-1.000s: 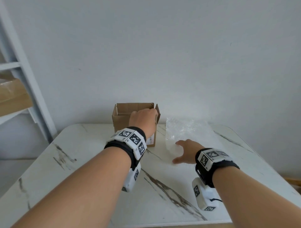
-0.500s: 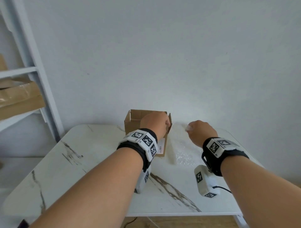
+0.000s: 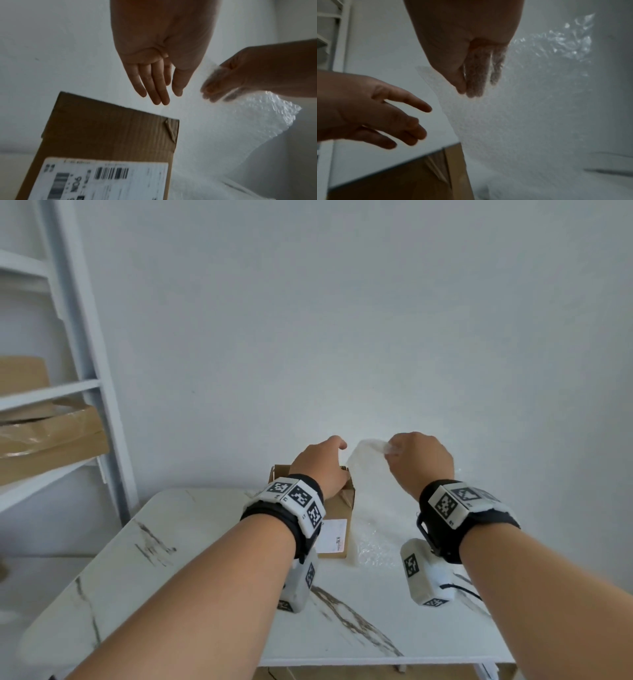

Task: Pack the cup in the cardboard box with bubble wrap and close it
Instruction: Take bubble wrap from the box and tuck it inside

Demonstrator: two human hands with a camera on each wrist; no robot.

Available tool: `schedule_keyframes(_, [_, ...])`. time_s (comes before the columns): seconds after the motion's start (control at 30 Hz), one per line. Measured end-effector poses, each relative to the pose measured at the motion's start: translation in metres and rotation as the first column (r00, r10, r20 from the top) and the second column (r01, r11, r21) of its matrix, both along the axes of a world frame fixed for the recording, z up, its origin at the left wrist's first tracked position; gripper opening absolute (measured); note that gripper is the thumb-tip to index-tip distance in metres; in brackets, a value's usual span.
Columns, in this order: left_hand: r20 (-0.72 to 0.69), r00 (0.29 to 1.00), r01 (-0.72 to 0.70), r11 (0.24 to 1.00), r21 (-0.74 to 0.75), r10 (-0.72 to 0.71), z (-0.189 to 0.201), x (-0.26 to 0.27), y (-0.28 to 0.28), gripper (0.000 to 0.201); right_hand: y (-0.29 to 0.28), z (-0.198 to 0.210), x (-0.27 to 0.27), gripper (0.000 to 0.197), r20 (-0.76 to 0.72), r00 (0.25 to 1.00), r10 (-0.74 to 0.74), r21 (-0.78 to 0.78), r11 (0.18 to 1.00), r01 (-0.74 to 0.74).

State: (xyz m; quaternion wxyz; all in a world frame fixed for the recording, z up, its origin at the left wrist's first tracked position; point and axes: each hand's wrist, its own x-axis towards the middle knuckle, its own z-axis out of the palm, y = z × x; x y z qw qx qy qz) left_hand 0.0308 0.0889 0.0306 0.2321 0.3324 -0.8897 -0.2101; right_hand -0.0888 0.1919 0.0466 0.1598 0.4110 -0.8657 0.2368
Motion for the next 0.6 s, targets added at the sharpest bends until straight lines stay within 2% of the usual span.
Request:
schedule_keyframes(0.1, [-0.088, 0.994, 0.069, 0.993, 0.095, -0.060, 0.017, 0.007, 0.001, 0.072, 0.002, 0.030, 0.014, 0.022, -0.011, 0.994, 0.105, -0.103, 0.989, -0.105])
schedule_keyframes(0.17, [-0.145, 0.984, 0.124, 0.981, 0.151, -0.102, 0.028, 0.016, 0.002, 0.080, 0.004, 0.044, 0.024, 0.020, -0.010, 0.974, 0.228, -0.107, 0.968, -0.228])
schedule_keyframes(0.2, [-0.189, 0.977, 0.141, 0.971, 0.194, -0.104, 0.033, 0.021, 0.002, 0.077, 0.005, 0.050, 0.030, 0.020, 0.000, 0.957, 0.289, -0.090, 0.953, -0.288])
schedule_keyframes(0.27, [-0.267, 0.960, 0.162, 0.945, 0.284, -0.085, 0.044, 0.035, 0.001, 0.055, 0.007, 0.057, 0.039, 0.018, 0.032, 0.928, 0.371, -0.067, 0.927, -0.369])
schedule_keyframes(0.33, [-0.267, 0.962, 0.149, 0.930, 0.336, -0.057, 0.046, 0.048, -0.004, 0.041, 0.008, 0.057, 0.045, 0.015, 0.051, 0.911, 0.410, -0.099, 0.910, -0.404])
schedule_keyframes(0.6, [-0.376, 0.926, 0.183, 0.825, 0.535, 0.038, 0.013, 0.063, -0.020, 0.043, -0.006, 0.040, 0.051, 0.011, 0.121, 0.851, 0.511, -0.141, 0.857, -0.495])
